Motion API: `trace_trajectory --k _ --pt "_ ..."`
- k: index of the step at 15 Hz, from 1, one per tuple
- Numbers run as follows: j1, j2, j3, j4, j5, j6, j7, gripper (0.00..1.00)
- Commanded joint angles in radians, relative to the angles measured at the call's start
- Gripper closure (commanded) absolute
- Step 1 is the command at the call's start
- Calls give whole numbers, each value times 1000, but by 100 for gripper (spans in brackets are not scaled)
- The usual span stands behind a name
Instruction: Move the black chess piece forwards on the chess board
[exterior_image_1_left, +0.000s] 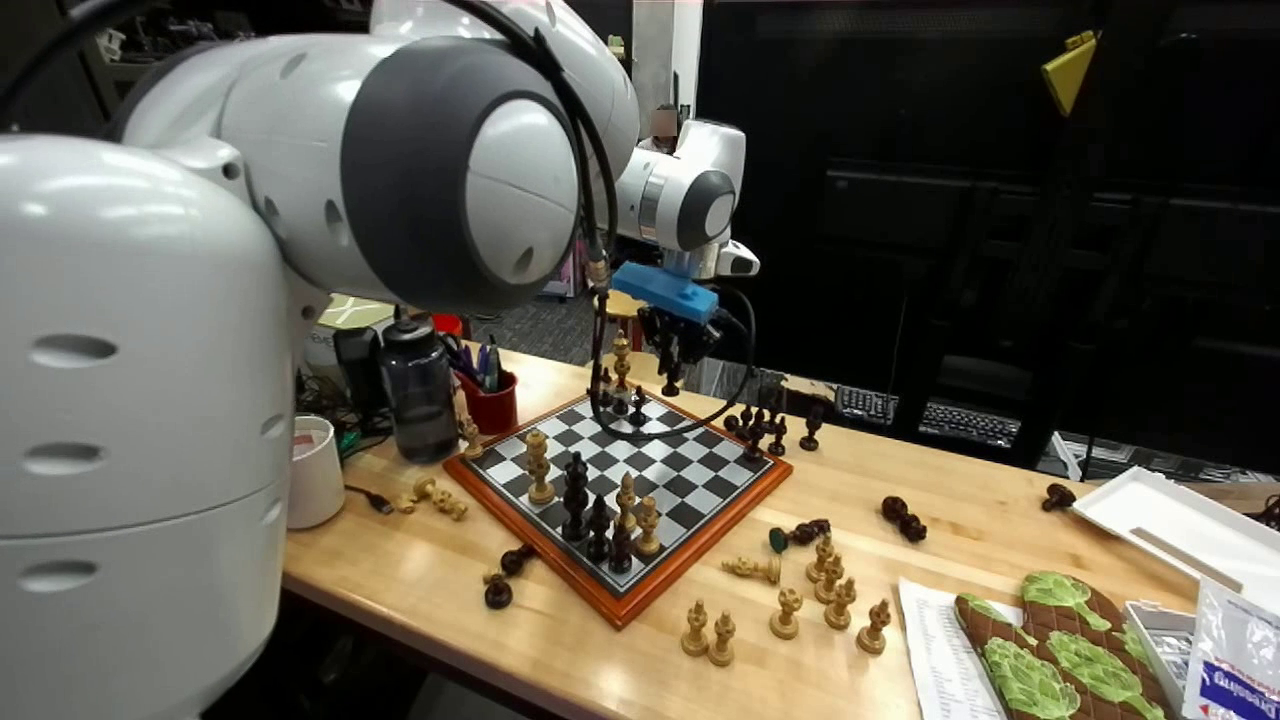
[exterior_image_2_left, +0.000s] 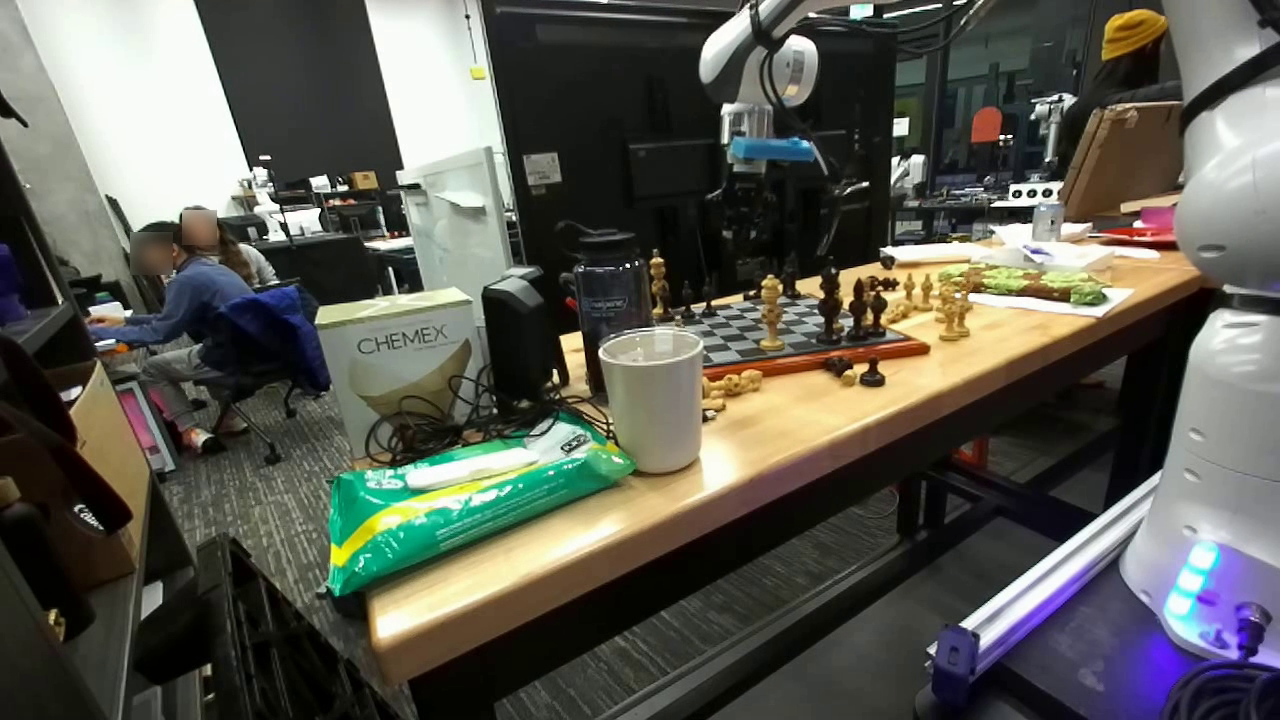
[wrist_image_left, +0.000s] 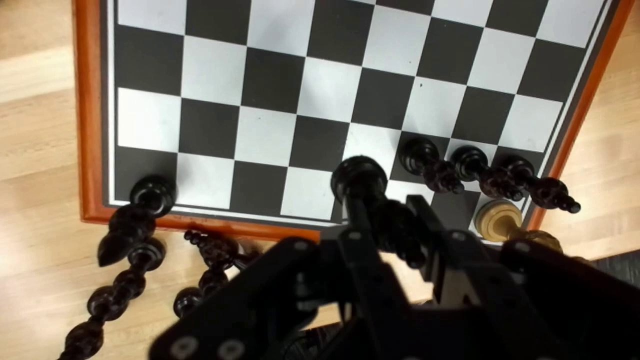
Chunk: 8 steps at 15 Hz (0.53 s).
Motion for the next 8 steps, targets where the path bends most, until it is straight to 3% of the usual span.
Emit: trace_trajectory --k 1,8 --pt "-7 22 0 22 26 -20 -36 94" --pt "-11 50 3 5 41 5 -45 94"
